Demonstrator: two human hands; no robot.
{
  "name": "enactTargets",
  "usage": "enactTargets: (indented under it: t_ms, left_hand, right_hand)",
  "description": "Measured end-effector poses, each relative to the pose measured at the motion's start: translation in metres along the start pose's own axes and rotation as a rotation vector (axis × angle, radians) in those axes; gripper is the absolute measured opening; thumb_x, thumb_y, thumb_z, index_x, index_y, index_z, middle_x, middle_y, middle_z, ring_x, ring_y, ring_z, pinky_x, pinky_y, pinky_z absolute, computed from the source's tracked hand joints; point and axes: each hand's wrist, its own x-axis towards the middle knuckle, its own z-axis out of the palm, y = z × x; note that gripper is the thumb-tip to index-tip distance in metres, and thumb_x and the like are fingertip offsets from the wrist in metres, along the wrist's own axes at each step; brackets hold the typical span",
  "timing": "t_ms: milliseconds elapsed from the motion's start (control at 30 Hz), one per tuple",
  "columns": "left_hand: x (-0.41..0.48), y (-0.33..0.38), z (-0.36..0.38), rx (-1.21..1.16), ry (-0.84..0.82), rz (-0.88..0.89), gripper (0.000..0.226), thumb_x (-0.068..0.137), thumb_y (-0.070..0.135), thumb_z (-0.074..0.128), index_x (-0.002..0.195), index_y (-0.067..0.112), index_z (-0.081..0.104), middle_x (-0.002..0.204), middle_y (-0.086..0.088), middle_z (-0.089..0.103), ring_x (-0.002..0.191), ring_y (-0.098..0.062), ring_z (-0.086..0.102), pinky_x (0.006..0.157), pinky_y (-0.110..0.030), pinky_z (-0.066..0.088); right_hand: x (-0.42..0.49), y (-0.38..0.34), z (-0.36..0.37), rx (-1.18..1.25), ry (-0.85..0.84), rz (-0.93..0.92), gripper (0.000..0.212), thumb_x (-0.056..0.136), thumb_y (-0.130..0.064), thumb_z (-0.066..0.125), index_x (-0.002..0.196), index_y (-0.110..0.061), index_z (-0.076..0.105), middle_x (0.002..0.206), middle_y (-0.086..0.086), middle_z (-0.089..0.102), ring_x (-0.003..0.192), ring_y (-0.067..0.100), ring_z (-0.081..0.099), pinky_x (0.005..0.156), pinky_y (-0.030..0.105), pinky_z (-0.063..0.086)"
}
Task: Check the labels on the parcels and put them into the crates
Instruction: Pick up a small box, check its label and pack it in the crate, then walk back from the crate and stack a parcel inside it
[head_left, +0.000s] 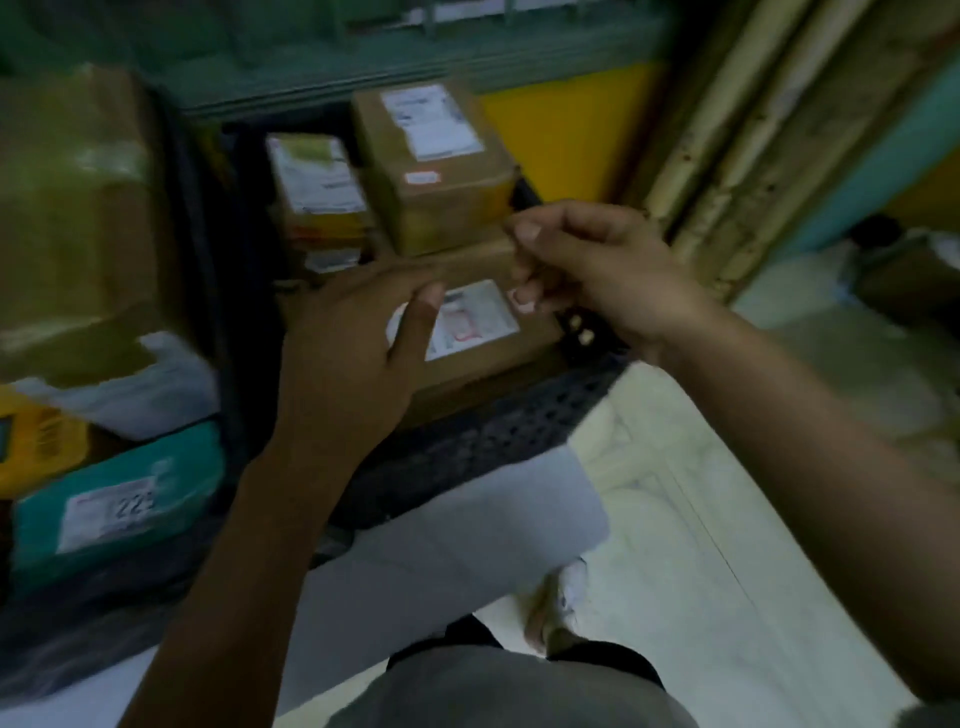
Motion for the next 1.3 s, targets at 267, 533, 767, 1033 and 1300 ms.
enactTargets:
  t_ms: [267, 533, 767, 1033, 1300]
  left_hand:
    - [0.007, 0.134, 0.093, -0.658, -0.367, 0.184, 0.032, 0.102, 0.024, 0.04, 0.117, 0.012, 0.066, 0.087, 0.029, 0.064, 0.079, 0.012, 0.059, 0.07, -0.003, 0.041]
    - [-0.061, 0.338, 0.215, -1.103, -0.713, 0.101, 0.03, 0.102, 0.015, 0.036, 0.102, 0.018, 0.066, 0.103, 0.007, 0.07, 0.103, -0.009, 0.066, 0.093, -0.023, 0.048]
    - [-0.156, 0.508, 0.307, -1.182, -0.92, 0.129, 0.027, 0.101, 0.027, 0.04, 0.119, 0.027, 0.059, 0.119, 0.014, 0.064, 0.113, -0.004, 0.06, 0.091, -0.02, 0.049]
    - [-0.222, 0.642, 0.389, -1.106, -1.137, 0.148, 0.031, 0.101, 0.033, 0.037, 0.13, 0.034, 0.048, 0.131, 0.017, 0.054, 0.124, 0.002, 0.048, 0.106, -0.028, 0.04]
    - [-0.246, 0.769, 0.523, -1.243, -1.439, 0.0, 0.064, 0.096, 0.058, 0.015, 0.151, 0.025, 0.021, 0.154, 0.014, 0.028, 0.138, -0.001, 0.027, 0.116, -0.036, 0.02]
  right_hand:
    - [-0.164, 0.028, -0.117, 0.14, 0.587, 0.026, 0.016, 0.095, -0.018, 0.056, 0.105, -0.01, 0.066, 0.072, 0.002, 0.066, 0.062, 0.013, 0.063, 0.062, 0.025, 0.05]
    - [-0.375, 0.072, -0.24, 0.217, 1.056, 0.014, 0.017, 0.096, -0.018, 0.055, 0.107, -0.01, 0.065, 0.075, 0.003, 0.068, 0.068, 0.015, 0.065, 0.069, 0.03, 0.051]
    - [-0.557, 0.117, -0.339, 0.28, 1.416, 0.037, 0.018, 0.096, -0.022, 0.054, 0.106, -0.013, 0.066, 0.082, 0.001, 0.07, 0.077, 0.014, 0.067, 0.066, 0.024, 0.053]
    - [-0.676, 0.174, -0.43, 0.376, 1.675, 0.063, 0.019, 0.097, -0.035, 0.05, 0.111, -0.027, 0.061, 0.11, -0.003, 0.069, 0.103, 0.009, 0.066, 0.083, 0.026, 0.054]
    - [-0.738, 0.235, -0.552, 0.42, 1.942, 0.089, 0.091, 0.073, -0.069, 0.046, 0.15, -0.025, 0.025, 0.154, 0.0, 0.032, 0.139, 0.018, 0.034, 0.114, 0.043, 0.03]
